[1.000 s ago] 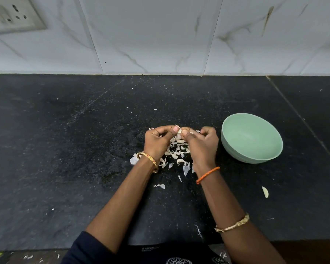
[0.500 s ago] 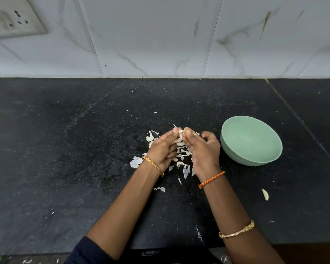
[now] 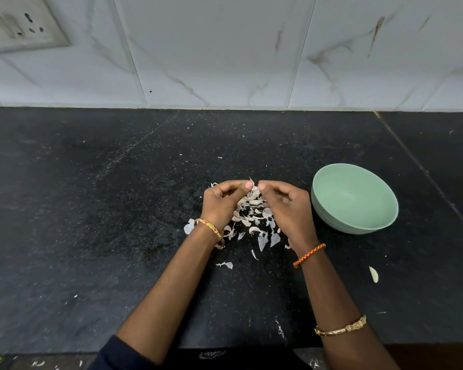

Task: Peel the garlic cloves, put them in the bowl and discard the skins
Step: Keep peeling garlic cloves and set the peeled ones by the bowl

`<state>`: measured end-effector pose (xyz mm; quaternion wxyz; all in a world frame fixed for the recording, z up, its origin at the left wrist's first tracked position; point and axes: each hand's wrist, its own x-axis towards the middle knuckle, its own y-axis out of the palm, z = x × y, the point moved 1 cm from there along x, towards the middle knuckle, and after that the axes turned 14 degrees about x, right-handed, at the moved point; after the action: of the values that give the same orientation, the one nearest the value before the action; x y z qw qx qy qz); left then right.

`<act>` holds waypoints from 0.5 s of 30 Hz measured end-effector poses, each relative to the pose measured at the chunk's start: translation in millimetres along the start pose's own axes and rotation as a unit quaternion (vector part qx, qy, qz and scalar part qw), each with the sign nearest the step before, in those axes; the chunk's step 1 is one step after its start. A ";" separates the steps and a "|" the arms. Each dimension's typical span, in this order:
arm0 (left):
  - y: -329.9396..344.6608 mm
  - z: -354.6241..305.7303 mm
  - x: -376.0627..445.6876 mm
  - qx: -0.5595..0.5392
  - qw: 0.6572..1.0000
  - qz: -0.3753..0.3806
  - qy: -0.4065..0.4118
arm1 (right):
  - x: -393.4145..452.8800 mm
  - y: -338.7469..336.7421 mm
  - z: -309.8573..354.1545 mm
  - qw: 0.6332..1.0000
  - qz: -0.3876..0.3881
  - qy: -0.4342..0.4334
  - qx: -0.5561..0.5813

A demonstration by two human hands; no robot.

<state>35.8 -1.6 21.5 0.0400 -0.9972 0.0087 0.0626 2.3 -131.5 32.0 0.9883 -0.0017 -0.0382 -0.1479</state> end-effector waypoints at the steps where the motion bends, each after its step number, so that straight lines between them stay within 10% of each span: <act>1: -0.2 -0.2 0.3 0.003 1.000 0.006 0.007 | 0.1 1.0 0.5 1.000 0.020 0.004 0.007; 15: -3.6 -11.3 -10.9 0.071 0.997 -0.009 -0.016 | -3.8 1.9 9.2 0.976 -0.019 0.095 0.193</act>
<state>26.5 1.2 34.4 0.1111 -0.9908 0.0037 0.0771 -1.5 -128.5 40.9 0.9661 0.2039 0.0280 -0.1559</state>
